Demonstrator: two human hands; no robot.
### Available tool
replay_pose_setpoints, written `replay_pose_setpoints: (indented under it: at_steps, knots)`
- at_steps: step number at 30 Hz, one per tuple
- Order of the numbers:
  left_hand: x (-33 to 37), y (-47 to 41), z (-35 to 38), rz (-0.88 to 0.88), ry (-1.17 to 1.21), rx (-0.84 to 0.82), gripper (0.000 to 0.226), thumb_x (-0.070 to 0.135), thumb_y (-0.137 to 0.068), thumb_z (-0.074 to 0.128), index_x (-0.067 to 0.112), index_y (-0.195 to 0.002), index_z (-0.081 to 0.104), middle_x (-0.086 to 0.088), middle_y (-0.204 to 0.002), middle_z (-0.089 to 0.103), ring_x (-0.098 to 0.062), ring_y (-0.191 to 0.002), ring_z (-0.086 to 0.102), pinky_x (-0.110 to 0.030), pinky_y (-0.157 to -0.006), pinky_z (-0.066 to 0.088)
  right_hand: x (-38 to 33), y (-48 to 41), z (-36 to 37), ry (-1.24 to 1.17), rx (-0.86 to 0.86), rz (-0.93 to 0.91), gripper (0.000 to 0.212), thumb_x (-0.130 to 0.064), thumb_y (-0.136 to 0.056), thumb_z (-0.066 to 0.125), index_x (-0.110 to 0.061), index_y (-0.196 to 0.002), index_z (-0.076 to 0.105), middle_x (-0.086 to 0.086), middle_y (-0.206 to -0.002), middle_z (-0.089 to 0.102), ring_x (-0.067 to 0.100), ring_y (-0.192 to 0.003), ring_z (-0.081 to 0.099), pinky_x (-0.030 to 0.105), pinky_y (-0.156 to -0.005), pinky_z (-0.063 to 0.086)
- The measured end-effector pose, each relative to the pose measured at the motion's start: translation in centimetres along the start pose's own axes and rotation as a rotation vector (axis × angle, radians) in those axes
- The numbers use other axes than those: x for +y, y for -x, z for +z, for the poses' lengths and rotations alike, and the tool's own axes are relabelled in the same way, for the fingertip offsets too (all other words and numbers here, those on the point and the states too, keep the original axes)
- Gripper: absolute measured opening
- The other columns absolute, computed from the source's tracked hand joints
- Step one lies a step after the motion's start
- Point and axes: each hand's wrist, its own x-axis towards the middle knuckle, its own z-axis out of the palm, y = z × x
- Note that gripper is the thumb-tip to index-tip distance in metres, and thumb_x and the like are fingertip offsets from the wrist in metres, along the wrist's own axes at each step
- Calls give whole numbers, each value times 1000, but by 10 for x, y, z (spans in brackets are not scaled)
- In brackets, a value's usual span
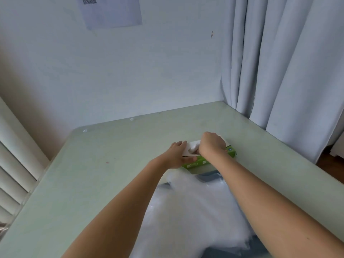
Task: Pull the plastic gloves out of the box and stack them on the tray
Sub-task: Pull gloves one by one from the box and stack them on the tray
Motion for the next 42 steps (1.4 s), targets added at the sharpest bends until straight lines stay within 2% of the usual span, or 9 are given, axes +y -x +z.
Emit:
replay_pose_setpoints:
  at_steps: [12, 18, 22, 25, 28, 32, 36, 39, 42]
  knots:
    - [-5, 1, 3, 2, 16, -47, 76, 49, -94, 48, 27, -153, 6, -6, -161, -3, -24, -147, -12, -45, -117, 2, 6, 5, -6, 39, 127, -88, 23, -20, -80, 72, -9, -75, 52, 6, -89, 63, 25, -84, 60, 25, -62, 40]
    - [-9, -6, 6, 12, 0, -32, 77, 51, -94, 49, 27, -153, 6, -7, -161, -2, -26, -147, -11, -45, -117, 2, 19, 6, -31, -328, 20, -352, 27, -27, -82, 74, -2, -73, 67, 1, -57, 52, 13, -54, 46, 23, -49, 33]
    - [-13, -11, 8, 0, -5, -40, 77, 53, -92, 50, 25, -153, 13, -6, -161, 1, -26, -147, -9, -47, -118, 3, 16, 18, -60, -691, -60, -463, 15, -26, -81, 75, -13, -75, 69, -5, -65, 60, 6, -63, 52, 20, -62, 39]
    - [-13, -11, 8, 11, 33, -23, 75, 52, -91, 53, 21, -152, 20, -4, -159, 13, -28, -147, 3, -48, -118, 12, 17, 34, -88, -840, -7, -520, 13, -24, -81, 74, -17, -72, 68, -16, -53, 55, -5, -52, 46, 9, -57, 36]
    - [-13, -9, 4, 16, 96, 18, 71, 45, -90, 60, 22, -149, 28, -5, -154, 28, -25, -143, 22, -38, -116, 22, 25, 49, -110, -866, 27, -576, 20, -31, -78, 76, -12, -77, 70, -4, -65, 52, 6, -61, 43, 10, -54, 33]
    - [0, 8, -7, -34, 625, 270, 21, 27, -94, 57, 14, -108, 67, 1, -112, 64, -17, -105, 58, -16, -80, 43, 41, 68, -125, -875, 45, -633, 22, -32, -73, 78, -12, -76, 70, 0, -70, 55, 7, -66, 45, 12, -57, 34]
    - [25, 35, -28, 53, 1520, 23, 72, 58, -98, 22, 1, -103, 65, -12, -95, 73, -26, -90, 67, -34, -98, 43, 54, 85, -131, -865, 67, -679, 18, -28, -71, 78, -14, -70, 67, -17, -55, 54, -2, -55, 45, 6, -54, 34]
    - [34, 52, -42, 183, 1572, -119, 96, 79, -81, 28, -4, -117, 61, -18, -116, 66, -29, -107, 65, -41, -105, 41, 65, 98, -133, -867, 99, -692, 22, -35, -62, 77, -16, -67, 66, -17, -61, 57, 0, -61, 50, 7, -62, 38]
    - [45, 74, -50, 293, 1300, -93, 73, 63, -79, 56, 1, -116, 64, -10, -108, 69, -22, -100, 65, -32, -92, 48, 76, 109, -130, -872, 114, -720, 23, -36, -59, 77, -17, -66, 67, -17, -68, 56, 5, -62, 48, 12, -64, 38]
